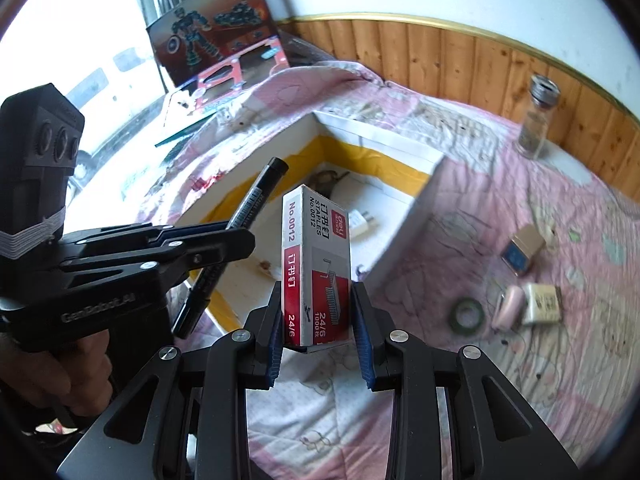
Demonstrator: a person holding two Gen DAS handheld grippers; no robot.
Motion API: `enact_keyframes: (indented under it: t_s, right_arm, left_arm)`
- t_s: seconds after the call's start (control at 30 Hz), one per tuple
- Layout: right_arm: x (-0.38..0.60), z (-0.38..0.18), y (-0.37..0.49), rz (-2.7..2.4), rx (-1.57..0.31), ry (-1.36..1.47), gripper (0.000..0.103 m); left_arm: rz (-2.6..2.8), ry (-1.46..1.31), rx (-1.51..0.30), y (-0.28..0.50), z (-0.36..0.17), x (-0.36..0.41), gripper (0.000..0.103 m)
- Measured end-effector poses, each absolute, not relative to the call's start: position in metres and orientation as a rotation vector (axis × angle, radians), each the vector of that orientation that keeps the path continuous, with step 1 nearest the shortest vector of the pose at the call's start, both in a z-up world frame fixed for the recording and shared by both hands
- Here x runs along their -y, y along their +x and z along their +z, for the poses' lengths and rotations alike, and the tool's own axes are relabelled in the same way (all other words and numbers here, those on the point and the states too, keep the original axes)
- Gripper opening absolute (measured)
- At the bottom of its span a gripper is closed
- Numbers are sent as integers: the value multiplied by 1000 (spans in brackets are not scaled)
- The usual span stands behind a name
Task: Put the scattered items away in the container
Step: 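Carry the black marker and staple box with both tools over the box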
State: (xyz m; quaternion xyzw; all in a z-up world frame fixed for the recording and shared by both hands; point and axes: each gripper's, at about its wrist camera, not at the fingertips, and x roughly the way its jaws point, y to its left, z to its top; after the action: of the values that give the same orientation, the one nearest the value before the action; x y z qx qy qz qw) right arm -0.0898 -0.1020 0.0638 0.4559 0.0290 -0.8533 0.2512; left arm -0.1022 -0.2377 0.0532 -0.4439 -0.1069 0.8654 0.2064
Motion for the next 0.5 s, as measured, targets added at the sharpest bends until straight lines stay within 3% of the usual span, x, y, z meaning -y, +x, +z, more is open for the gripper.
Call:
enact_keyframes:
  t_s: [0.5]
  right_arm:
    - [166, 57, -120, -2259, -179, 1262, 32]
  left_arm:
    - [2534, -1222, 261, -124, 45, 288, 14]
